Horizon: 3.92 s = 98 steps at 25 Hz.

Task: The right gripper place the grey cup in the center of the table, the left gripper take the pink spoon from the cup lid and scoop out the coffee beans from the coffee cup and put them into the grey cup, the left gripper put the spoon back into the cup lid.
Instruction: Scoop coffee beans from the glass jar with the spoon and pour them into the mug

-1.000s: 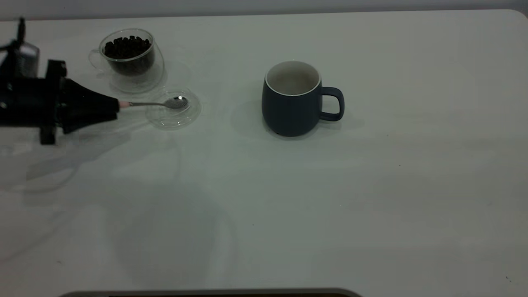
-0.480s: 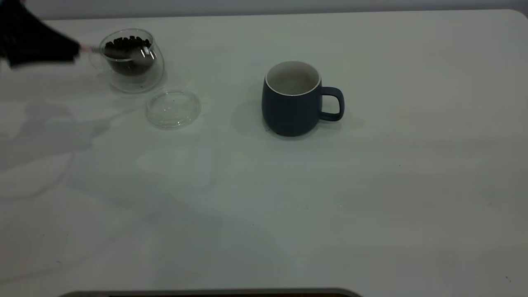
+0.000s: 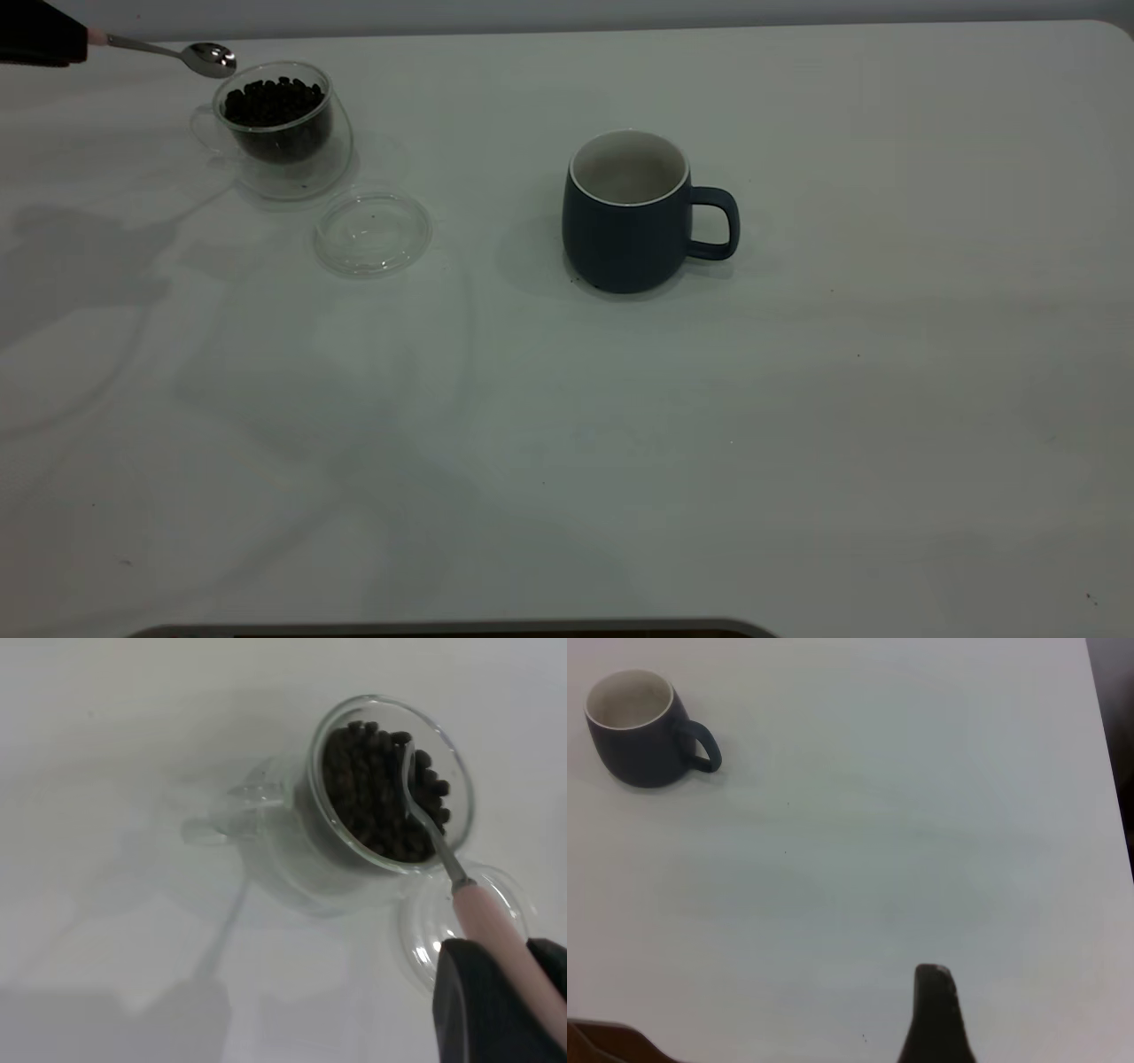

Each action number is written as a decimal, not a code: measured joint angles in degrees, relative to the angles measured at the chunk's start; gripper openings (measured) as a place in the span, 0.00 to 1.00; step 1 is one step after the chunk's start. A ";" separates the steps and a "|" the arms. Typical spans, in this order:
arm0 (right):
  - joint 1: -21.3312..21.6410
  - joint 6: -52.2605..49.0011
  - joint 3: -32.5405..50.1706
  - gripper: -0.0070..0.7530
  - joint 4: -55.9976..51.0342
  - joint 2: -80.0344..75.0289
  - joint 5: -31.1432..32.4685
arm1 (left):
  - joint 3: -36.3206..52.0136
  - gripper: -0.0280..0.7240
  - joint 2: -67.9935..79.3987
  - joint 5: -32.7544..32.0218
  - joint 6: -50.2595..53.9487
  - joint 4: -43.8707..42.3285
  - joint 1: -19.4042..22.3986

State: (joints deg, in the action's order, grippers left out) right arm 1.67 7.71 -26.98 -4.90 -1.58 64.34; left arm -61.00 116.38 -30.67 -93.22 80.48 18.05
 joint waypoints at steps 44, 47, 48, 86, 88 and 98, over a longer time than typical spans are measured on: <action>0.00 0.00 0.00 0.79 0.00 0.00 0.00 | -7.33 0.19 12.03 -5.16 15.12 3.98 -1.69; 0.00 0.00 0.00 0.79 0.00 0.00 0.00 | -7.33 0.19 13.17 -5.77 15.92 4.03 -1.69; 0.00 0.00 0.00 0.79 0.00 0.00 0.00 | -7.33 0.19 13.68 -6.03 16.35 4.17 -1.69; 0.00 0.00 0.00 0.79 0.00 0.00 0.00 | -7.37 0.19 18.67 -28.98 19.74 9.64 6.64; 0.00 0.00 0.00 0.79 0.00 0.00 0.00 | -7.37 0.19 18.67 -30.35 19.74 9.64 6.75; 0.00 0.00 0.00 0.79 0.00 0.00 0.00 | -7.37 0.19 18.67 -34.05 19.56 9.64 6.74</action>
State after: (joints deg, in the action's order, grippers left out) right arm 1.67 7.71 -26.98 -4.90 -1.58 64.34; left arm -68.37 135.05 -64.72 -73.67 90.12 24.79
